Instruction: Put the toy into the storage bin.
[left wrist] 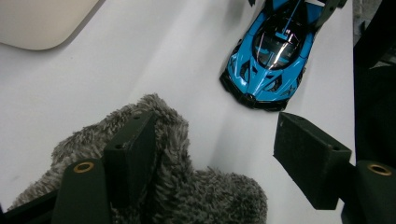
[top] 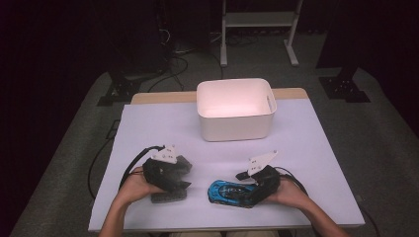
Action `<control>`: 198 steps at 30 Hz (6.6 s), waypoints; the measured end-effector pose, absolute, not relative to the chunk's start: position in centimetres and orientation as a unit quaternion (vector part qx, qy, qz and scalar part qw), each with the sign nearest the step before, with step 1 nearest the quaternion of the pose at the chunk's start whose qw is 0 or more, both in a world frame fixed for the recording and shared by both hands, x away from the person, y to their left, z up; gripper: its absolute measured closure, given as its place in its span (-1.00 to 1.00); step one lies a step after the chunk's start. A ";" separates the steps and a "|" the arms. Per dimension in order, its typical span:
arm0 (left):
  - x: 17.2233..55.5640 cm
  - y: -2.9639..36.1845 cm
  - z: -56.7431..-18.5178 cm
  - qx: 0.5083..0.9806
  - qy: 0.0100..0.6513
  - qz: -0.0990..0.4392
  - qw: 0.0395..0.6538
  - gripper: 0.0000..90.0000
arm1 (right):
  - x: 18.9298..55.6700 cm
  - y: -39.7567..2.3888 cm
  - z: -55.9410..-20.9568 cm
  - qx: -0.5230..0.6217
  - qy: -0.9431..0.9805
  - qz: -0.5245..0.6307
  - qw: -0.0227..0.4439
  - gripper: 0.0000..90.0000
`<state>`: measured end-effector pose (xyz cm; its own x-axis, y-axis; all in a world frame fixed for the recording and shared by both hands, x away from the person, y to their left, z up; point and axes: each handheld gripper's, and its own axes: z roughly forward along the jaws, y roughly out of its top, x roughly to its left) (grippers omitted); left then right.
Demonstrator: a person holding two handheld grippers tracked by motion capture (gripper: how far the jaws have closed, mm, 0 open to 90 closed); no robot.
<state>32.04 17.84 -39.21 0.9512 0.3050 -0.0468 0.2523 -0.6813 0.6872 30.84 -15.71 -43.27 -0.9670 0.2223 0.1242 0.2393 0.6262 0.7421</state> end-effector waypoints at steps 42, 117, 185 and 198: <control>31.1 22.6 -37.8 0.895 0.193 0.083 0.394 -0.53 | 37.8 -17.5 -37.3 -0.143 -0.902 -0.408 -0.004 -0.36; 31.2 22.3 -38.2 0.905 0.195 0.058 0.375 -0.73 | 48.6 -13.5 -32.3 -0.101 -0.943 -0.316 -0.034 0.78; 30.6 21.4 -37.9 0.907 0.172 0.054 0.380 -0.77 | 39.7 -13.8 -30.7 -0.085 -0.930 -0.356 0.004 0.27; 30.6 21.6 -38.1 0.907 0.179 0.053 0.378 -0.79 | 34.2 -15.2 -29.8 -0.070 -0.917 -0.393 -0.009 -0.26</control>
<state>30.56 21.56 -38.07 0.9302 0.3650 -0.0392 0.2847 -0.6499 0.7047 34.21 -15.19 -29.83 -0.9901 0.1351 0.0390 0.1215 0.6820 0.7212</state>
